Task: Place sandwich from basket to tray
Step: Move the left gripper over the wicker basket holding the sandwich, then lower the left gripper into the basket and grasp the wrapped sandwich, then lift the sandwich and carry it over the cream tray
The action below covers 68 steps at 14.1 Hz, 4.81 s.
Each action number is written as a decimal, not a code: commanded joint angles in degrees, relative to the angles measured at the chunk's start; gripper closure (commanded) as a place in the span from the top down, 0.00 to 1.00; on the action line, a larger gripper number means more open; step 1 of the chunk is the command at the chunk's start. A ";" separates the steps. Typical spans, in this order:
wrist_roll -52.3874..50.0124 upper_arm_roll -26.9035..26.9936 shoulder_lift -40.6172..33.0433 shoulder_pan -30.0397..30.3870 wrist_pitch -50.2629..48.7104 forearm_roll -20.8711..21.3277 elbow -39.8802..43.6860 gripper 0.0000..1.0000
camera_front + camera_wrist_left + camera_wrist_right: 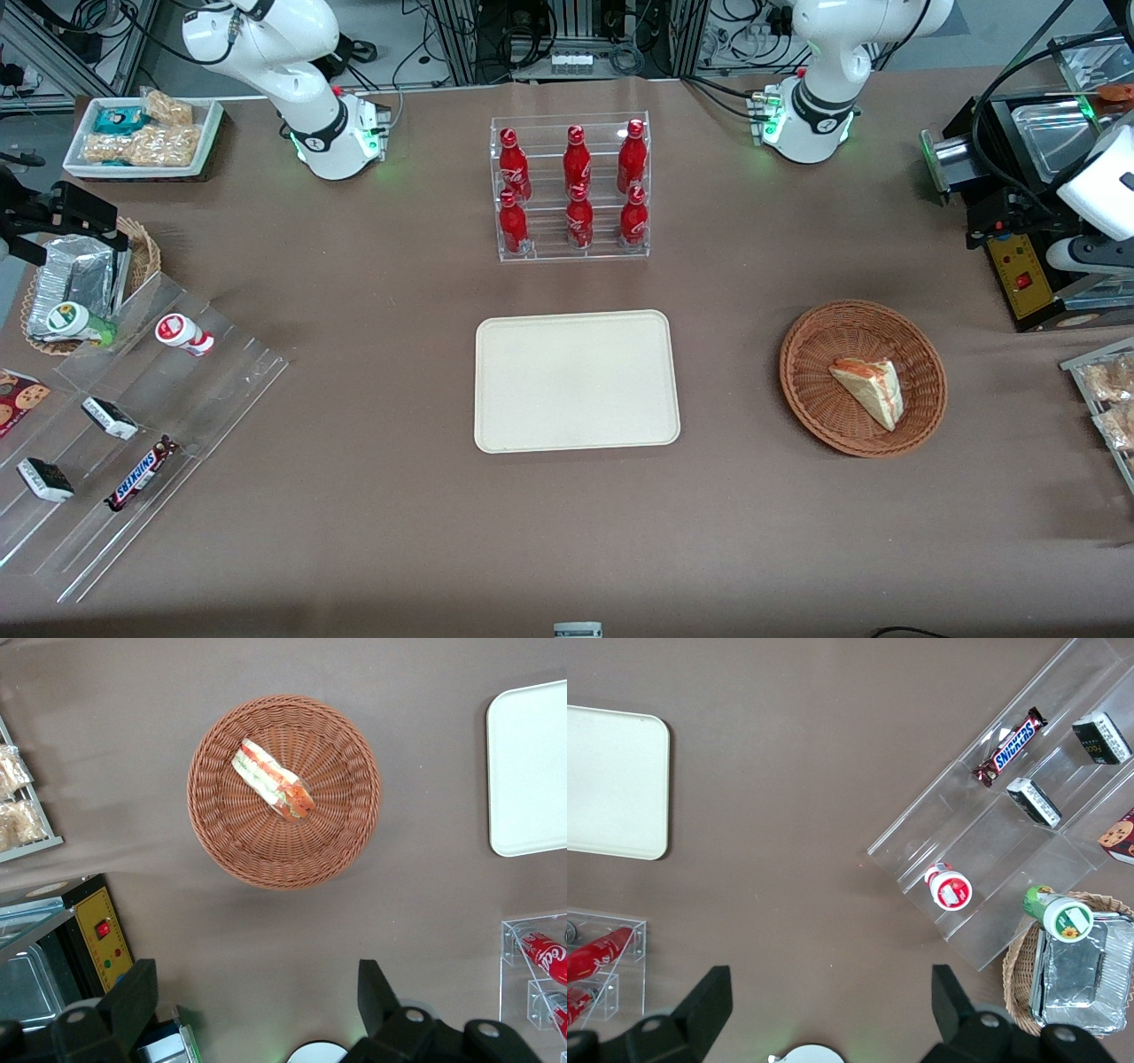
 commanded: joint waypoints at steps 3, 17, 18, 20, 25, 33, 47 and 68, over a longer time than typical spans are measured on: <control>0.32 -0.23 -1.50 -0.32 0.39 -0.76 -1.14 1.00; 0.06 0.12 2.27 0.12 17.33 0.03 -17.30 1.00; 0.06 0.21 3.50 0.21 19.62 0.03 -18.45 1.00; -0.03 0.21 7.10 0.21 24.18 0.12 -20.47 1.00; -8.09 0.21 13.17 0.38 41.93 0.21 -29.34 1.00; -43.42 0.21 22.40 0.47 47.75 -0.06 -21.80 1.00; -51.89 -0.67 22.75 -6.89 29.59 -0.76 -8.99 0.08; -54.70 -0.75 44.38 -41.80 46.80 -2.61 10.28 0.39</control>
